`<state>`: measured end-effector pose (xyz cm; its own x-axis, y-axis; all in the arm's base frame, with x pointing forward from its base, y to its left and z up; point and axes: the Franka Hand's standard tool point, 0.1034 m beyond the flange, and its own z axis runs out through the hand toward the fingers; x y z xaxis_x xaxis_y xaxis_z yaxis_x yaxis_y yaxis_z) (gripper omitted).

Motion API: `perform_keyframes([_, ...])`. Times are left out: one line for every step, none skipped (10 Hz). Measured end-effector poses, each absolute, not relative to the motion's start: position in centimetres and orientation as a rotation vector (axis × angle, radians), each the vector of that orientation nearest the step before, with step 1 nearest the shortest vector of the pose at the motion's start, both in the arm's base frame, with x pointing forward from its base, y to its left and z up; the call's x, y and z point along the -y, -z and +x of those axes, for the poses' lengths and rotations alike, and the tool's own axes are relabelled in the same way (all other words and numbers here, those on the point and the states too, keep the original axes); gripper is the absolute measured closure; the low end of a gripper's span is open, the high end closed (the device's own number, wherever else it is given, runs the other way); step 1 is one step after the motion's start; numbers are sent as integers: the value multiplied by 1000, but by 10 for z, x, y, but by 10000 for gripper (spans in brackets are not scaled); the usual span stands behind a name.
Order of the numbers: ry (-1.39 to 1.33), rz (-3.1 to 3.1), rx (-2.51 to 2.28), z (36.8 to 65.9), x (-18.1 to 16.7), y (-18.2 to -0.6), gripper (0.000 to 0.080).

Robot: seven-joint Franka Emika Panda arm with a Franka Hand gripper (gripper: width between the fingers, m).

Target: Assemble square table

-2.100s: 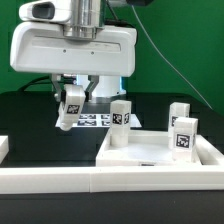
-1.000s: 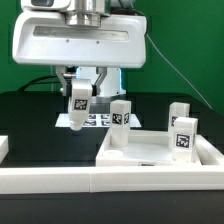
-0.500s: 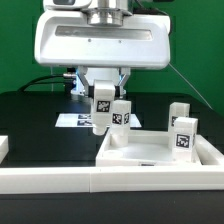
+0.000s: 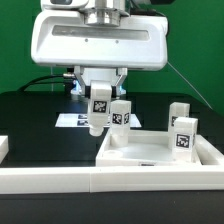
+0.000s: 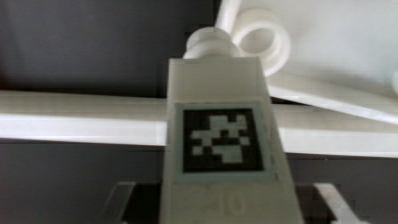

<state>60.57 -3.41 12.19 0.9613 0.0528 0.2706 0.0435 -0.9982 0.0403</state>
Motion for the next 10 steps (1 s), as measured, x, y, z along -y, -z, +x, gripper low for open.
perform_keyframes([-519, 3043, -85, 613, 33, -125, 509])
perform_keyframes([-580, 3018, -88, 616, 32, -125, 509])
perform_keyframes([-629, 2999, -90, 620, 32, -127, 509])
perform_keyframes([-625, 3007, -88, 622, 29, -127, 509])
perform_keyframes([-632, 3003, -92, 623, 28, -127, 509])
perform_keyframes([-630, 3003, -90, 622, 29, -126, 509])
perform_keyframes([-641, 2996, -91, 622, 30, -126, 509])
perform_keyframes([-652, 2987, -99, 622, 32, -126, 509])
perform_keyframes([-728, 2943, -108, 621, 40, -126, 509])
perform_keyframes([-725, 2959, -98, 619, 34, -121, 509])
